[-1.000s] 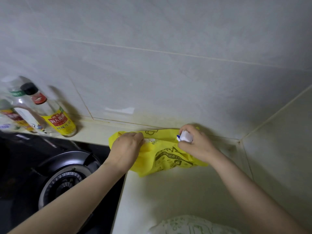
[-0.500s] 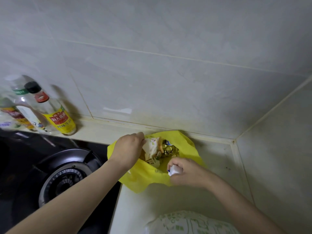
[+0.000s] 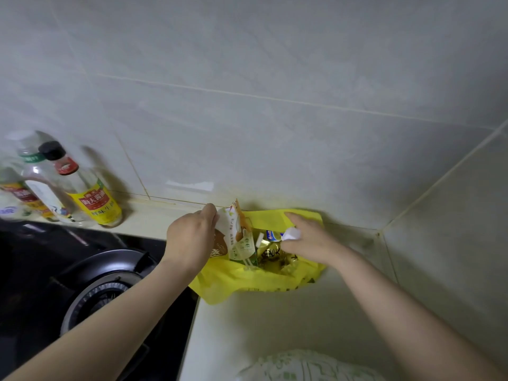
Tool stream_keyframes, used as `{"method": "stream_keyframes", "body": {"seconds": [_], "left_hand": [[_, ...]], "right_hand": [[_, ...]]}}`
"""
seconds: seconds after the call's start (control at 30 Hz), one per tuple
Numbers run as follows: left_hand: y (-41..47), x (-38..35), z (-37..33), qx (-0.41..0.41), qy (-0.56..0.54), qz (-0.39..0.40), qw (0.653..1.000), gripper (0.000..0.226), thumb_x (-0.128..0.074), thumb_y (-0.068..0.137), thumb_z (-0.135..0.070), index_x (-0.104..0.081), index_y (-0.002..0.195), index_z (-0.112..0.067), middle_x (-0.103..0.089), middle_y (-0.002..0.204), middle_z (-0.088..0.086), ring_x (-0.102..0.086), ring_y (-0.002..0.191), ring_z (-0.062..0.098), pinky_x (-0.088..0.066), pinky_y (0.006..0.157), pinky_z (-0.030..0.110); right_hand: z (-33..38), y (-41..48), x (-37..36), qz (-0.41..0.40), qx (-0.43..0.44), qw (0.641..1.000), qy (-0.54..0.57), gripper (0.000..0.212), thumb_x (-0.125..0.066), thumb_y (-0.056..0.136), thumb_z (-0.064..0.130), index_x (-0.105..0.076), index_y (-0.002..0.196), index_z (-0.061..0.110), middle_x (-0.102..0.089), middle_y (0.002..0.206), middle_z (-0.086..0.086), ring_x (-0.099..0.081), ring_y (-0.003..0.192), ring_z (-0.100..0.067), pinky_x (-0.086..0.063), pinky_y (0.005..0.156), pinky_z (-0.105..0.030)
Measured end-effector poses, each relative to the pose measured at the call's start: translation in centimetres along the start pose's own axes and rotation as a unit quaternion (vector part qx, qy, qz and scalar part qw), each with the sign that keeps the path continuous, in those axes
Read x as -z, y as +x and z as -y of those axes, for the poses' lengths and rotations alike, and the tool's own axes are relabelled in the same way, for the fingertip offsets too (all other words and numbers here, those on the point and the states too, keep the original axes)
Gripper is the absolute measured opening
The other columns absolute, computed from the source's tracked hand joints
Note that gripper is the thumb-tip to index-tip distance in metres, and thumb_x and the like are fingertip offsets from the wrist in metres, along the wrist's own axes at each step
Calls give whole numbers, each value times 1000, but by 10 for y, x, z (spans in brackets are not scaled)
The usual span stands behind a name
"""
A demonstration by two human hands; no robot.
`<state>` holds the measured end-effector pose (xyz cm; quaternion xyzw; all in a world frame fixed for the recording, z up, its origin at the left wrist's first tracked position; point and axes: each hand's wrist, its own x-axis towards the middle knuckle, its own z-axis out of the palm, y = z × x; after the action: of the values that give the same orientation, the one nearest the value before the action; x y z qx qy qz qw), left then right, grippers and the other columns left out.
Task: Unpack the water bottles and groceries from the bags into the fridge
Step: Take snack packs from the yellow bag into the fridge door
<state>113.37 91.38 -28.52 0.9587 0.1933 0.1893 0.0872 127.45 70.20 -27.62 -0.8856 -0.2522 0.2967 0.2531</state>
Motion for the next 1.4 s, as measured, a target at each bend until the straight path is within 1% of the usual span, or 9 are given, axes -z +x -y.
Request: {"method": "stream_keyframes", "body": {"seconds": [0.17, 0.33, 0.5, 0.6, 0.77, 0.83, 0.93, 1.1, 1.4], "left_hand": [[9, -5, 10, 10, 26, -1, 1000, 17, -49, 83, -11, -46, 67, -7, -39, 38, 3, -25, 33, 23, -7, 44, 14], [9, -20, 16, 3, 36, -1, 999, 19, -50, 84, -11, -45, 66, -7, -45, 41, 4, -33, 28, 26, -5, 44, 14], [6, -33, 17, 5, 23, 1, 1000, 29, -37, 91, -22, -56, 77, -4, -56, 52, 6, -46, 34, 30, -24, 36, 21], [6, -35, 16, 10, 25, 4, 1000, 20, -46, 88, -17, -54, 75, -5, -55, 52, 6, -44, 33, 30, -17, 40, 18], [3, -36, 17, 13, 16, 7, 1000, 20, -46, 89, -19, -59, 81, -6, -59, 58, 5, -49, 38, 30, -23, 41, 20], [3, -35, 16, 9, 16, 11, 1000, 27, -40, 91, -23, -60, 82, -6, -59, 58, 4, -49, 38, 29, -26, 39, 20], [2, -34, 16, 6, 9, 15, 1000, 39, -28, 91, -29, -60, 83, -7, -60, 59, 4, -50, 39, 28, -30, 36, 23], [2, -36, 16, 14, 6, 31, 999, 42, -26, 92, -31, -60, 86, -7, -63, 64, 5, -53, 43, 30, -34, 37, 29], [3, -40, 15, 23, -36, 55, 998, 44, -24, 92, -30, -58, 99, -3, -65, 80, 11, -57, 62, 35, -45, 52, 38]], "right_hand": [[1, 26, 10, -24, 24, 999, -30, 78, -67, 79, 32, -30, 148, 31, -37, 149, 0, -39, 132, -20, -39, 102, -33], [-11, 39, 1, -68, 42, 996, -47, 59, -67, 77, 26, -51, 134, 28, -55, 124, 0, -51, 101, -16, -42, 82, -26], [-15, 49, 1, -45, 99, 981, -160, 24, -67, 74, 25, -61, 97, 29, -57, 93, 7, -53, 88, -18, -38, 67, -27], [-13, 50, -2, 5, 102, 971, -218, 13, -65, 71, 26, -55, 77, 30, -56, 77, 7, -52, 77, -19, -35, 58, -29], [-9, 54, -15, 31, 139, 947, -288, 25, -62, 76, 32, -69, 100, 30, -63, 90, 10, -57, 89, -18, -44, 63, -27], [-7, 57, -15, 10, 147, 946, -287, 24, -62, 78, 34, -68, 101, 30, -61, 87, 10, -55, 85, -18, -38, 58, -26], [-3, 61, -15, 0, 149, 942, -302, 25, -63, 79, 38, -68, 102, 29, -65, 96, 5, -58, 90, -19, -49, 71, -30], [-2, 70, -18, 23, 145, 923, -355, 25, -68, 79, 47, -62, 89, 26, -59, 85, 6, -53, 81, -18, -32, 55, -28], [-5, 77, -17, 31, 150, 925, -348, 34, -67, 80, 51, -65, 103, 26, -61, 96, 2, -58, 94, -22, -40, 63, -30]]}}
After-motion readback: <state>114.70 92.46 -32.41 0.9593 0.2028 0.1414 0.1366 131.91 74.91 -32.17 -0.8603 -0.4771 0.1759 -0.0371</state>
